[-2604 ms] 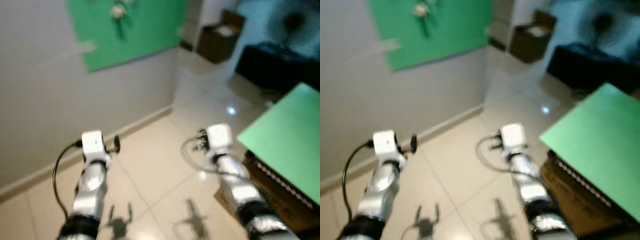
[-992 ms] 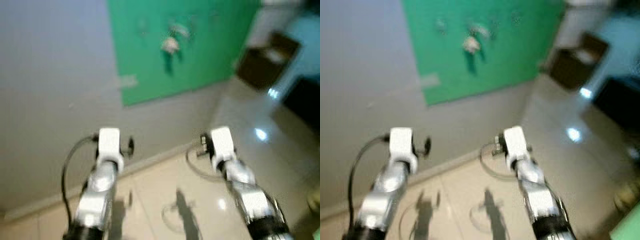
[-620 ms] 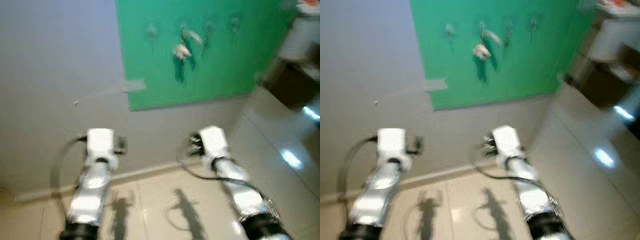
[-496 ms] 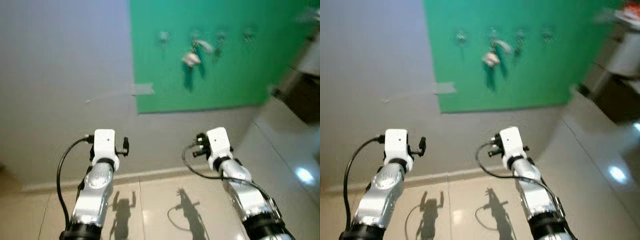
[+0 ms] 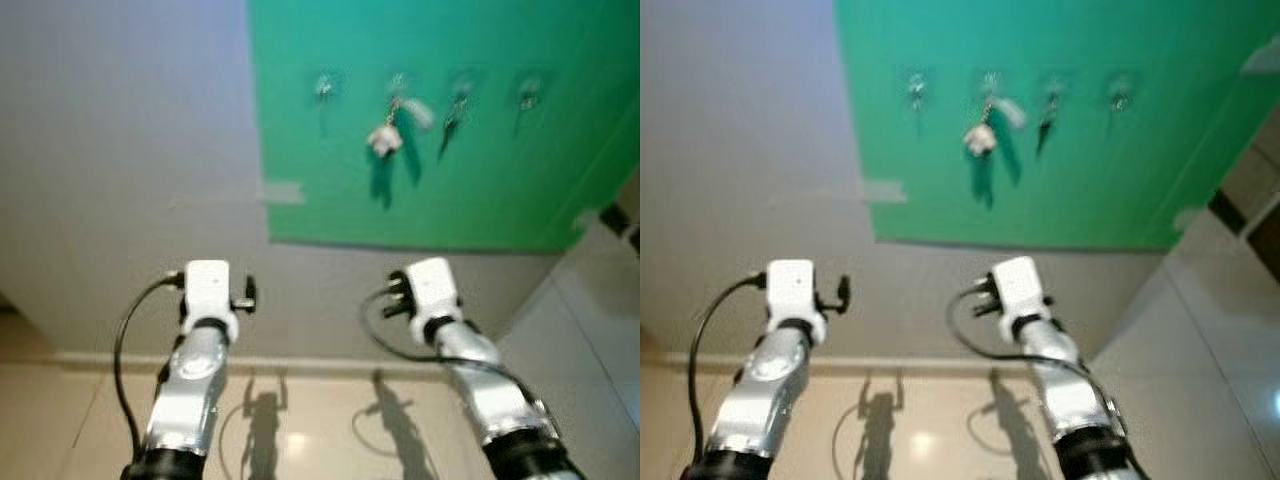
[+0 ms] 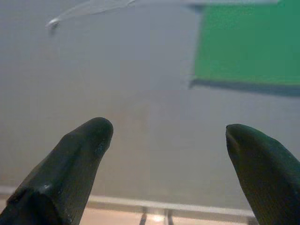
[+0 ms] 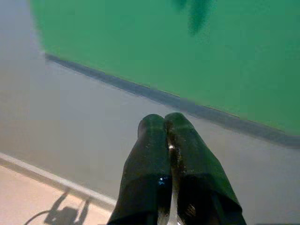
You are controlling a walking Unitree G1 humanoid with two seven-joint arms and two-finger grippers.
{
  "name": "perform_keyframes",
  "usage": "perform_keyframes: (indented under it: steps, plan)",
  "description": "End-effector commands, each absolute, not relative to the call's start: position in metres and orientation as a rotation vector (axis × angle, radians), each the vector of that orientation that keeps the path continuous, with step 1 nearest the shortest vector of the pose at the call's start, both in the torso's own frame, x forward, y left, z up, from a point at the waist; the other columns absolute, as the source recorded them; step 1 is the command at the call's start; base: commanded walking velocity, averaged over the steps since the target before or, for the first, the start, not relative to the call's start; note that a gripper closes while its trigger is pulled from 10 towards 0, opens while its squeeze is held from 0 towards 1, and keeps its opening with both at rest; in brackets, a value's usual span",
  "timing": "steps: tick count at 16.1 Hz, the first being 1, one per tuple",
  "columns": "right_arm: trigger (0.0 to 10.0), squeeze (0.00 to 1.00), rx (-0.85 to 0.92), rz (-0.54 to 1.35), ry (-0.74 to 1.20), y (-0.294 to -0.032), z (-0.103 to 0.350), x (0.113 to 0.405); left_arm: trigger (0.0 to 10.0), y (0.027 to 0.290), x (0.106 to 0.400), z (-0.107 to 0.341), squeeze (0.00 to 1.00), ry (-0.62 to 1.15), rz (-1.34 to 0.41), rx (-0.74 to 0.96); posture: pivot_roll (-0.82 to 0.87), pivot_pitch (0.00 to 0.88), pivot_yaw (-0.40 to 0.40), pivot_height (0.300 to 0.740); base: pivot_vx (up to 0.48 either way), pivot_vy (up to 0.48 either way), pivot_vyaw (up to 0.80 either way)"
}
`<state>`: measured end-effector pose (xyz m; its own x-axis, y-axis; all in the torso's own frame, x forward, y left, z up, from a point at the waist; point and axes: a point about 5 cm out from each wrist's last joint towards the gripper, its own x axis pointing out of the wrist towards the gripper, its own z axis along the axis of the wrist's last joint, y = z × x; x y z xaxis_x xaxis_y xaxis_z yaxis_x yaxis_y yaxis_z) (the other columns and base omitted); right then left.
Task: Hang keys on a hook
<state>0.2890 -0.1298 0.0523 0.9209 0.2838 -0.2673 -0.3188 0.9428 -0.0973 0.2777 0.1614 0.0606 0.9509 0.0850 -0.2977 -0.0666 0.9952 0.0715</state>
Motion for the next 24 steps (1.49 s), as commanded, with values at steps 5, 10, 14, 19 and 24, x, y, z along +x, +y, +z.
perform_keyframes:
  steps: [5, 10, 14, 19, 24]
  plan:
    - [10.0, 0.0, -0.132, 0.336, 0.243, -0.122, 0.056, 0.29, 10.0, 0.169, 0.281, 0.065, 0.0, 0.292, 0.097, 0.084, -0.04, 0.0, -0.006, 0.74, 0.373, -0.299, 0.0]
    - [10.0, 0.0, -0.14, 0.349, 0.243, -0.121, 0.056, 0.293, 10.0, 0.169, 0.28, 0.065, 0.0, 0.285, 0.095, 0.069, -0.04, 0.0, -0.006, 0.74, 0.368, -0.305, 0.0]
    - [10.0, 0.0, -0.1, 0.542, 0.127, -0.102, 0.097, 0.3, 10.0, 0.168, 0.28, 0.066, 0.0, 0.279, 0.091, 0.079, -0.04, 0.0, -0.001, 0.74, 0.0, 0.0, 0.0]
    - [10.0, 0.0, -0.013, 0.847, 0.103, -0.097, 0.131, 0.283, 10.0, 0.167, 0.278, 0.064, 0.0, 0.282, 0.088, 0.074, -0.05, 0.0, -0.002, 0.74, 0.0, 0.0, 0.0]
    - [10.0, 0.0, 0.077, 0.882, 0.034, -0.089, 0.168, 0.297, 10.0, 0.164, 0.279, 0.065, 0.0, 0.28, 0.086, 0.069, -0.04, 0.0, -0.009, 0.74, 0.0, 0.0, 0.0]
